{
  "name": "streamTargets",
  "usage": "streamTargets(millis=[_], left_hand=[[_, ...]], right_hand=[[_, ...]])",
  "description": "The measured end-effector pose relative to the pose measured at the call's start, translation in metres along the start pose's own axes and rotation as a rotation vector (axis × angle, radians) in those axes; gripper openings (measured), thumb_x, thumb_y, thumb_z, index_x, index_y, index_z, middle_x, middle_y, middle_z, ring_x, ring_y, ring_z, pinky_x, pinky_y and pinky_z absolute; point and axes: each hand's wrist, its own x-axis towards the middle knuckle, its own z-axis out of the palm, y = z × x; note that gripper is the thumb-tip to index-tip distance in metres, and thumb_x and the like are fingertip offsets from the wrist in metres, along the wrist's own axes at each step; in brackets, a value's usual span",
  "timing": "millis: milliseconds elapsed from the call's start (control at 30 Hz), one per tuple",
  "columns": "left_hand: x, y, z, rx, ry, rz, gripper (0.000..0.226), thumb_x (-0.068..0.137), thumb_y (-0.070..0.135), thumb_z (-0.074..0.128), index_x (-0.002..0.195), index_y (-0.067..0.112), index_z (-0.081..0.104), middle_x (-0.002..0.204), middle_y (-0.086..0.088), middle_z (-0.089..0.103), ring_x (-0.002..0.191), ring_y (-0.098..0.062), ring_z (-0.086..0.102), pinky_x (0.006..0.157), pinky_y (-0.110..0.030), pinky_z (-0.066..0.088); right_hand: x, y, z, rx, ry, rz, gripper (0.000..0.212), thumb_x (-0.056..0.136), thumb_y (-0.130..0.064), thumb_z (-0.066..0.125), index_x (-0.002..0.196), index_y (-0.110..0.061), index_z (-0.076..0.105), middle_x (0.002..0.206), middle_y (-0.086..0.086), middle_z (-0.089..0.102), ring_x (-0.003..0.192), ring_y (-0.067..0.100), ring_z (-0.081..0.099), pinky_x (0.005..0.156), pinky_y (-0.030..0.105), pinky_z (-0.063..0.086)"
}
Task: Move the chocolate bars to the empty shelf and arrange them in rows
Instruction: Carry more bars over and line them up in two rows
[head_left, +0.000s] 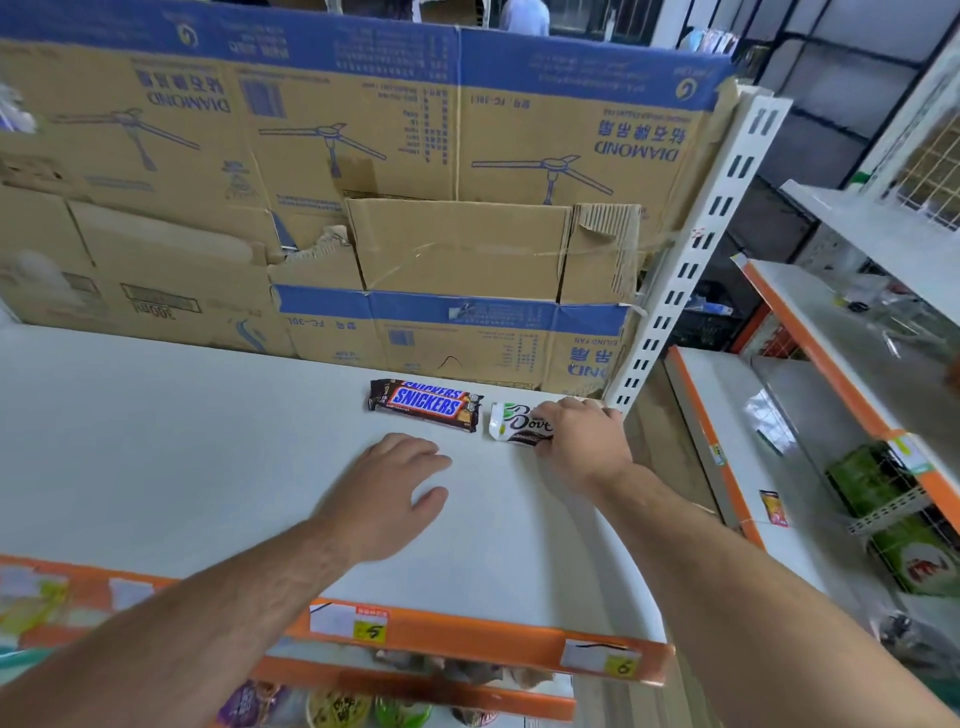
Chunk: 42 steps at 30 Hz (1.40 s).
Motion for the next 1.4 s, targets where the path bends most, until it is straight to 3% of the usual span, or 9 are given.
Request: streamTargets(millis=[200, 400, 567, 767, 933, 1200, 1400], left_hand=[[0.001, 0.001, -0.003, -0.014, -0.056, -0.010, 0.046, 0.091, 0.050, 0.044, 0.132, 0.032, 0.056, 0.136, 0.014, 0.049, 0.127, -0.004, 0.031, 0.109, -0.025, 0.028], [0.009, 0.009, -0.022, -0.062, -0.036, -0.093, 0.039, 0.087, 0.039, 0.063, 0.124, 0.027, 0.065, 0.133, 0.007, 0.057, 0.126, -0.011, 0.043, 0.109, -0.024, 0.028], [-0.010, 0.015, -0.040, 0.006, 0.024, -0.209, 0.044, 0.084, 0.040, 0.067, 0.125, 0.025, 0.063, 0.132, 0.007, 0.057, 0.125, -0.017, 0.045, 0.105, -0.026, 0.031], [-0.050, 0.001, -0.074, 0.073, 0.022, -0.301, 0.048, 0.086, 0.046, 0.061, 0.130, 0.027, 0.058, 0.137, 0.008, 0.053, 0.129, -0.017, 0.041, 0.108, -0.030, 0.031], [-0.096, -0.038, -0.107, 0.086, 0.074, -0.391, 0.048, 0.087, 0.049, 0.058, 0.131, 0.029, 0.057, 0.139, 0.009, 0.050, 0.131, -0.015, 0.037, 0.109, -0.033, 0.030], [-0.194, -0.138, -0.169, 0.083, 0.150, -0.499, 0.048, 0.086, 0.050, 0.056, 0.130, 0.031, 0.056, 0.137, 0.011, 0.051, 0.130, -0.015, 0.037, 0.108, -0.034, 0.032], [-0.277, -0.227, -0.232, 0.103, 0.236, -0.553, 0.047, 0.085, 0.047, 0.059, 0.127, 0.027, 0.059, 0.134, 0.009, 0.055, 0.127, -0.015, 0.043, 0.104, -0.024, 0.027]], right_hand=[[-0.013, -0.007, -0.010, 0.006, -0.010, 0.004, 0.048, 0.078, -0.031, 0.051, 0.126, -0.028, 0.051, 0.117, -0.003, 0.057, 0.112, 0.024, 0.049, 0.098, 0.041, 0.034], [-0.051, -0.030, -0.015, 0.021, 0.007, -0.161, 0.033, 0.080, -0.038, 0.050, 0.107, -0.022, 0.061, 0.108, 0.002, 0.061, 0.103, 0.028, 0.054, 0.084, 0.036, 0.042], [-0.075, -0.060, -0.006, 0.081, -0.087, -0.274, 0.022, 0.078, -0.040, 0.053, 0.089, -0.021, 0.054, 0.096, 0.003, 0.057, 0.095, 0.030, 0.054, 0.068, 0.033, 0.039], [-0.076, -0.116, -0.007, 0.139, -0.081, -0.361, 0.028, 0.079, -0.043, 0.055, 0.098, -0.023, 0.059, 0.100, 0.001, 0.059, 0.097, 0.029, 0.056, 0.074, 0.035, 0.047], [-0.074, -0.182, -0.017, 0.200, -0.076, -0.406, 0.046, 0.081, -0.047, 0.058, 0.123, -0.028, 0.059, 0.120, 0.001, 0.060, 0.113, 0.026, 0.053, 0.090, 0.038, 0.047], [-0.083, -0.339, -0.023, 0.222, -0.060, -0.497, 0.047, 0.083, -0.042, 0.059, 0.129, -0.030, 0.056, 0.128, -0.001, 0.057, 0.119, 0.023, 0.050, 0.096, 0.036, 0.044], [-0.091, -0.477, -0.014, 0.236, -0.085, -0.542, 0.048, 0.086, -0.045, 0.058, 0.131, -0.030, 0.055, 0.129, -0.001, 0.057, 0.120, 0.022, 0.049, 0.098, 0.036, 0.043]])
